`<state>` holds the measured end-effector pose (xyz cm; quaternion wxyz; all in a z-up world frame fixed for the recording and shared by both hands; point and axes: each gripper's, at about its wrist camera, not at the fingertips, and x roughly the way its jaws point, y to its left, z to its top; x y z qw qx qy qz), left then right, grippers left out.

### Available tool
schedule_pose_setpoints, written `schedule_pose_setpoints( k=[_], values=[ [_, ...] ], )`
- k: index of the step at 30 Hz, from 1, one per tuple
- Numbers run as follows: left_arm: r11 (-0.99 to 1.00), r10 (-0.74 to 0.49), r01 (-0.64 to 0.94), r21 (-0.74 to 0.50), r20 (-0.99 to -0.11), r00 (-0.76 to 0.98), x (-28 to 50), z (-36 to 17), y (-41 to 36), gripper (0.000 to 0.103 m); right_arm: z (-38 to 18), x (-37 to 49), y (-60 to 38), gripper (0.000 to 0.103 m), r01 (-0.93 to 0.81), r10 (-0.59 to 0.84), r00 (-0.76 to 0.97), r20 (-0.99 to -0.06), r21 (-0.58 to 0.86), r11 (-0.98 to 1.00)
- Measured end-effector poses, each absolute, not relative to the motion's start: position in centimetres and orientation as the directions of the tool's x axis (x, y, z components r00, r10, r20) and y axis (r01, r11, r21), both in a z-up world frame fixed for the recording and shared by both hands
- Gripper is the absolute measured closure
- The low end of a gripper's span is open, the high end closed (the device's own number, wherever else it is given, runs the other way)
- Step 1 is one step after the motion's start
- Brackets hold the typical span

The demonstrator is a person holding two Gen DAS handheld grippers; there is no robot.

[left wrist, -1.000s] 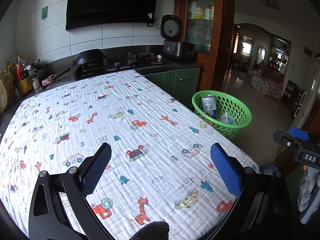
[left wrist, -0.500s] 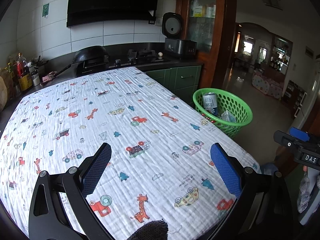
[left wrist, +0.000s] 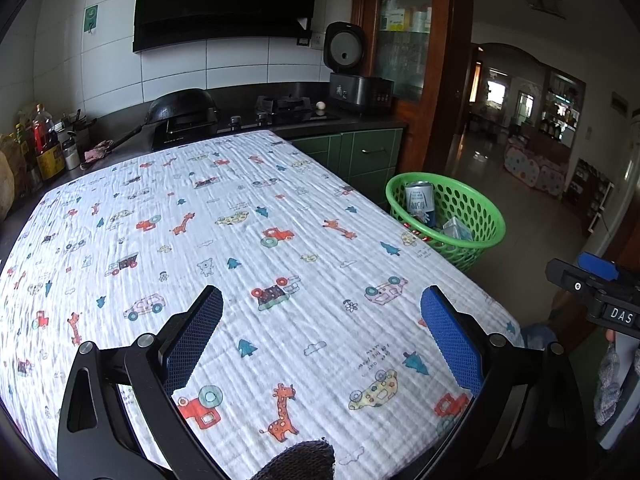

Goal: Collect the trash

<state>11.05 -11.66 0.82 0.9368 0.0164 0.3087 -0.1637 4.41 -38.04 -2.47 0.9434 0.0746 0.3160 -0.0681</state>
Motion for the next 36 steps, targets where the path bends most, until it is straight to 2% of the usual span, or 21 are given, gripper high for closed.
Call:
schedule_pose_setpoints(
  k=[36],
  values=[
    [0.947,-0.292,0.315,-0.068,-0.591,0.752,10.88,0.33,-11.78,0.005,-2.57,4.45,-38.13,0.007,0.174,-0.078,0.79,-0.608,0.101,0.98]
  ],
)
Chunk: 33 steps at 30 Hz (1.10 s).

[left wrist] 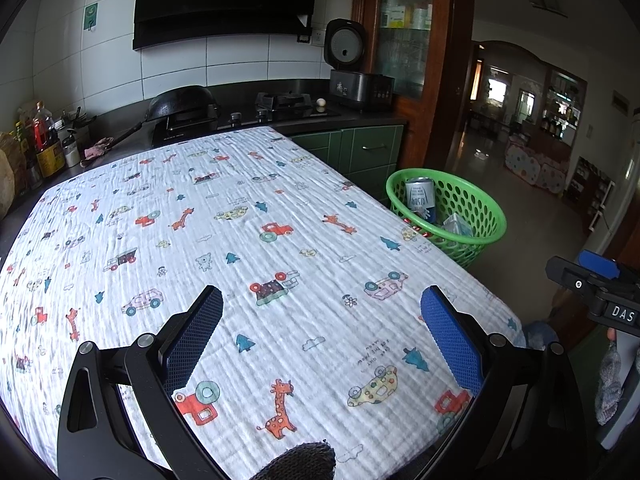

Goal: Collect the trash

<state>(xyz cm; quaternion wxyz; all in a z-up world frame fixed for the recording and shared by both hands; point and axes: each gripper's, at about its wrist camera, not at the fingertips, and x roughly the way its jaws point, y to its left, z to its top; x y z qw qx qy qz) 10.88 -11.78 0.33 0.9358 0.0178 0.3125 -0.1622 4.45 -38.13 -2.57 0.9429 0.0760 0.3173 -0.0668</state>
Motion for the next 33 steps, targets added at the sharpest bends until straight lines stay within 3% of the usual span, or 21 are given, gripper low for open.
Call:
schedule_pose_setpoints(
  k=[33],
  values=[
    [0.945,-0.3,0.318,-0.076,-0.587,0.752,10.91,0.36,-11.78,0.006,-3.33,4.22,-38.43,0.007,0.173,-0.073,0.788,-0.612,0.106,0.979]
  ],
)
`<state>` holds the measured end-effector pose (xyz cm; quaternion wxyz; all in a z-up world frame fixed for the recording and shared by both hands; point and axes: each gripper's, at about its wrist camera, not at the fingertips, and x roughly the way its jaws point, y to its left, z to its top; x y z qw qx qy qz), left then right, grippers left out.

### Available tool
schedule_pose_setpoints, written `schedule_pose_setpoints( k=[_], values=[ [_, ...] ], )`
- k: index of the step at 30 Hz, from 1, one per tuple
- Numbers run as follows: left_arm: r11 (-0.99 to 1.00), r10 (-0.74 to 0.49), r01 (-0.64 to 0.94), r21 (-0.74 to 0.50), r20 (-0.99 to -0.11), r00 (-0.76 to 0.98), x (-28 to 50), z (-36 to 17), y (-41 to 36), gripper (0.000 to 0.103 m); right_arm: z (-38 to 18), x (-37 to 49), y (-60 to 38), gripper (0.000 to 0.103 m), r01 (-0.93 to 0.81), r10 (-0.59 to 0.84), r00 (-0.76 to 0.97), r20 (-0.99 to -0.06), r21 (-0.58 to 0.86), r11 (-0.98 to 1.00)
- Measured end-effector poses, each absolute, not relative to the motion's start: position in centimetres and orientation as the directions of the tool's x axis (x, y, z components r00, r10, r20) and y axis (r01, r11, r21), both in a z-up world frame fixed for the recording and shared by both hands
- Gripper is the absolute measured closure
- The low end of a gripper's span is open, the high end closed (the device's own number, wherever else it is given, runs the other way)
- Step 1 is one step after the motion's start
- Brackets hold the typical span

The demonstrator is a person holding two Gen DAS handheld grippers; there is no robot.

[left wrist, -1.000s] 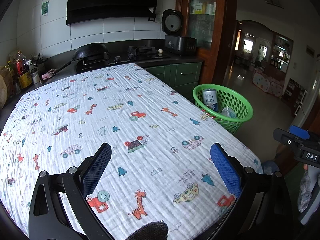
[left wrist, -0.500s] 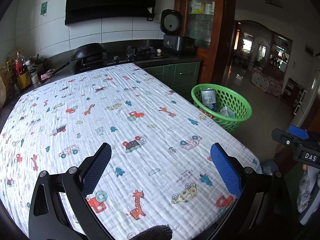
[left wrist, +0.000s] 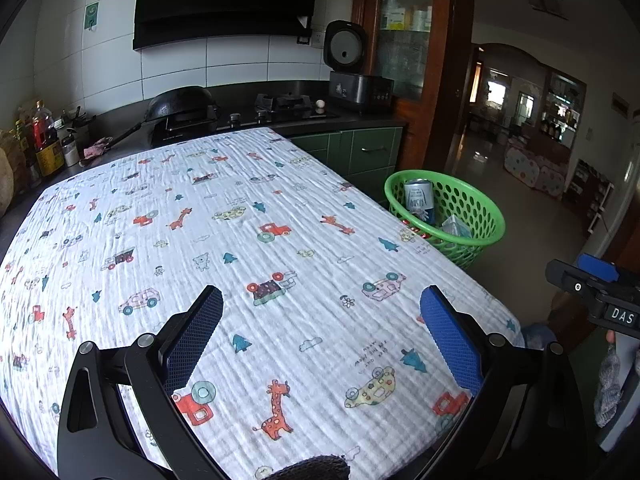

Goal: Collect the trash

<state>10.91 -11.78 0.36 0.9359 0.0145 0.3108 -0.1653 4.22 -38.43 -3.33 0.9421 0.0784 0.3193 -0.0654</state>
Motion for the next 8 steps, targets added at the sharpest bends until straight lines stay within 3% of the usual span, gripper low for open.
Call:
schedule_pose_setpoints(
  k=[8],
  values=[
    [0.942,-0.305,0.329,-0.07,-0.589,0.749,10.83,0.13,-11.99,0.006,-3.42,4.13,-38.31,0.007,0.167,-0.069,0.789,-0.61,0.105,0.98]
  ],
)
